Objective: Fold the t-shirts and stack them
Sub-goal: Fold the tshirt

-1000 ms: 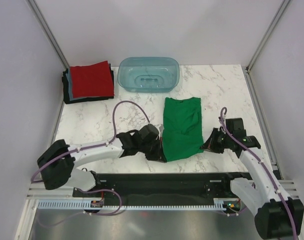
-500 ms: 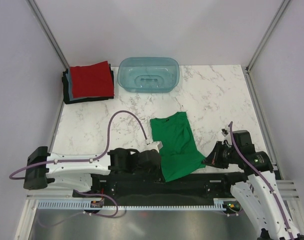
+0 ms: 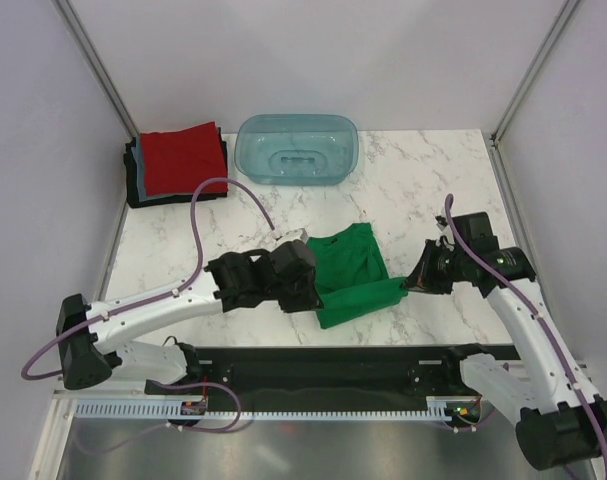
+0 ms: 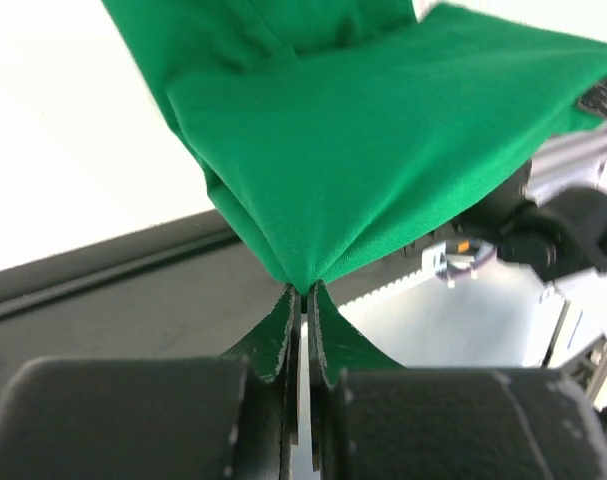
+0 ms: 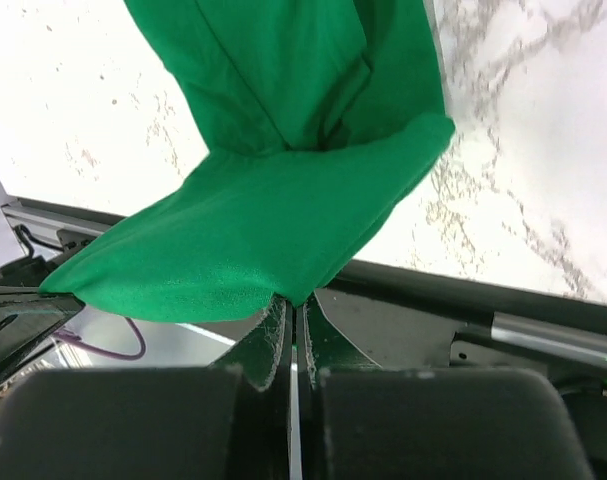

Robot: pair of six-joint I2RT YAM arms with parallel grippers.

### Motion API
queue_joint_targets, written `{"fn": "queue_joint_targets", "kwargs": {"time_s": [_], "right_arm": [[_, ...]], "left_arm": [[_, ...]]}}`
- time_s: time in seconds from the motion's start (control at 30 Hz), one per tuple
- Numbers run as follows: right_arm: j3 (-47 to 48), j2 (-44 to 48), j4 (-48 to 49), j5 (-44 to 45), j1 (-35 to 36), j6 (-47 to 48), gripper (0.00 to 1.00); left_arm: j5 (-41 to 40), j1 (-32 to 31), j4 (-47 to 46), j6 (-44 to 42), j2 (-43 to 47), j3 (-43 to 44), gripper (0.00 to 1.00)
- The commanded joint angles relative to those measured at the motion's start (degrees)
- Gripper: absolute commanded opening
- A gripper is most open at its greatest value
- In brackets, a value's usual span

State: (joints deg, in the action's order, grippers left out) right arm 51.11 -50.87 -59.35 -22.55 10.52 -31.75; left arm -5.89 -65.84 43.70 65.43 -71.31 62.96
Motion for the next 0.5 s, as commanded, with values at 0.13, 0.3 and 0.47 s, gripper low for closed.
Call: {"fn": "queue_joint_targets", "kwargs": {"time_s": [0.13,0.3,0.47], "right_arm": [[6.5,-9.8,7.6,2.9,-0.1,3.1,0.0],[9.4,-16.7,10.4,3.1,0.0,3.5,0.0],[13.9,-24.1,13.2,3.3,-0.1,3.8,0.0]], "left_arm": [[2.7,8.4,2.1,-8.4,-1.2,3.2,0.06],[5.0,13.5,1.1,-12.5,-2.7,4.1,0.07],[8.2,19.4,0.1,-16.4,-5.9,6.1,0.07]]}}
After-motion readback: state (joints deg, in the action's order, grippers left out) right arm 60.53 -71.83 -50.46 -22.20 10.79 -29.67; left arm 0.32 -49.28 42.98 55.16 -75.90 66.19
